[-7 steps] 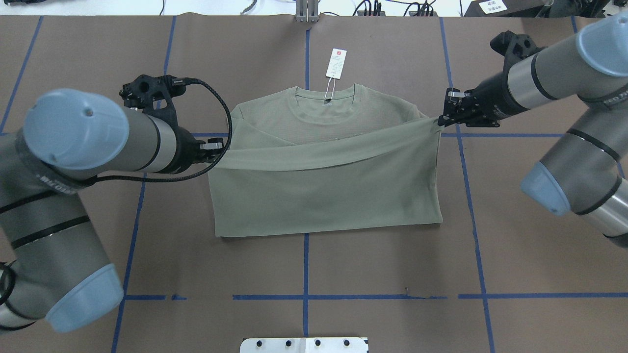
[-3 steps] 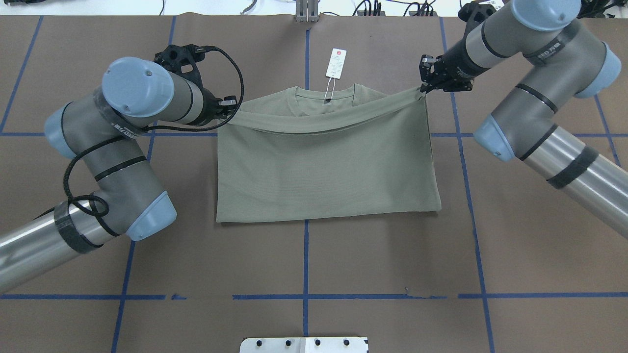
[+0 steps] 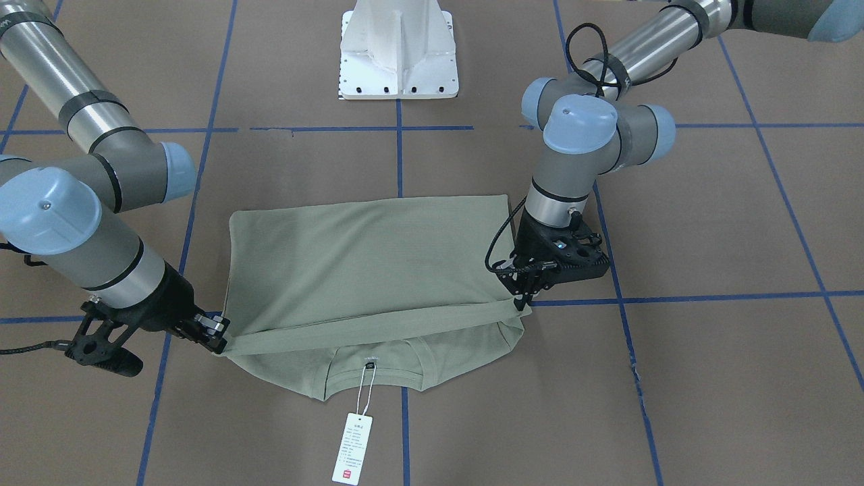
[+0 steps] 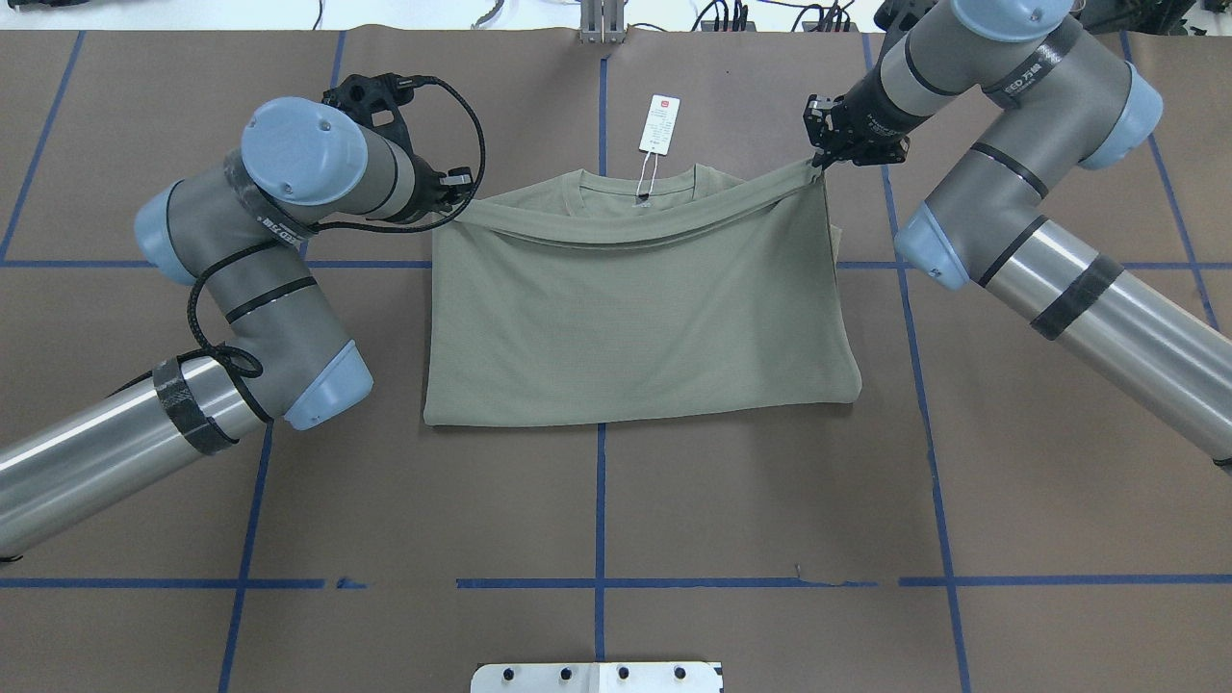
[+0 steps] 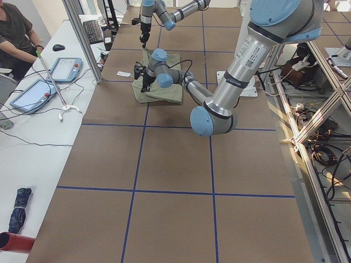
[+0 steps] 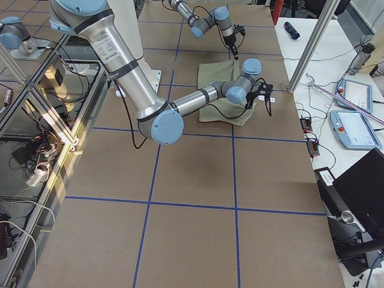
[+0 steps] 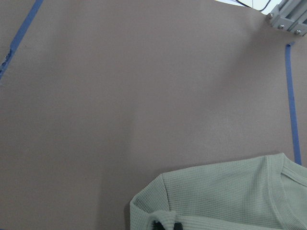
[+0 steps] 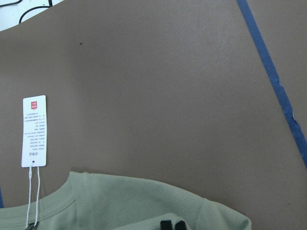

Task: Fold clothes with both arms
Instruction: 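Lower the folded hem onto the shirt near the collar with both grippers, then open both grippers and raise them off the folded shirt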

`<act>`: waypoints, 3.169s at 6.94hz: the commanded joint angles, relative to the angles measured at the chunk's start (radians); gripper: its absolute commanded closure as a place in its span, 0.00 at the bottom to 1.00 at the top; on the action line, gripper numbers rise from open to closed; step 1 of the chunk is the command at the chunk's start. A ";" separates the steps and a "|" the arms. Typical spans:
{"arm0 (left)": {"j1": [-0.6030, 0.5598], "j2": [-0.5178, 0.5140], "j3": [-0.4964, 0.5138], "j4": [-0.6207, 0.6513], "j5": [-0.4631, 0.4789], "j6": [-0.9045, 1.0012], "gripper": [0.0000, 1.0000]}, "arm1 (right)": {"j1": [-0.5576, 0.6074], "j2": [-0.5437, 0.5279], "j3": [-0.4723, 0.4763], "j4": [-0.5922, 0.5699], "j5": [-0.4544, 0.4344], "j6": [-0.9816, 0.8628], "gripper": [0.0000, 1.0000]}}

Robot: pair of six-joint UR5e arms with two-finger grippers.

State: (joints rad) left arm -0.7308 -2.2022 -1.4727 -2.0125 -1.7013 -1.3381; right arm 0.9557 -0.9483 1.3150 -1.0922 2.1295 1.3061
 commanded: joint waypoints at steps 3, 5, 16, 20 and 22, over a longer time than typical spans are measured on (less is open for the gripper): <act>-0.030 -0.017 0.070 -0.058 0.000 0.013 1.00 | 0.008 -0.003 -0.019 0.002 -0.005 -0.001 1.00; -0.029 -0.037 0.101 -0.063 0.000 0.008 1.00 | 0.008 -0.007 -0.020 0.002 -0.005 -0.001 1.00; -0.025 -0.050 0.072 -0.049 -0.001 0.014 0.00 | -0.084 -0.204 0.201 0.103 -0.028 0.024 0.00; -0.024 -0.036 0.046 -0.049 0.000 0.011 0.00 | -0.268 -0.458 0.444 0.103 -0.104 0.099 0.00; -0.024 -0.036 0.045 -0.051 -0.001 0.011 0.00 | -0.307 -0.443 0.419 0.098 -0.138 0.098 0.01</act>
State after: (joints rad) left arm -0.7550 -2.2387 -1.4260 -2.0628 -1.7016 -1.3269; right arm 0.6711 -1.3951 1.7473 -0.9925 2.0117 1.4045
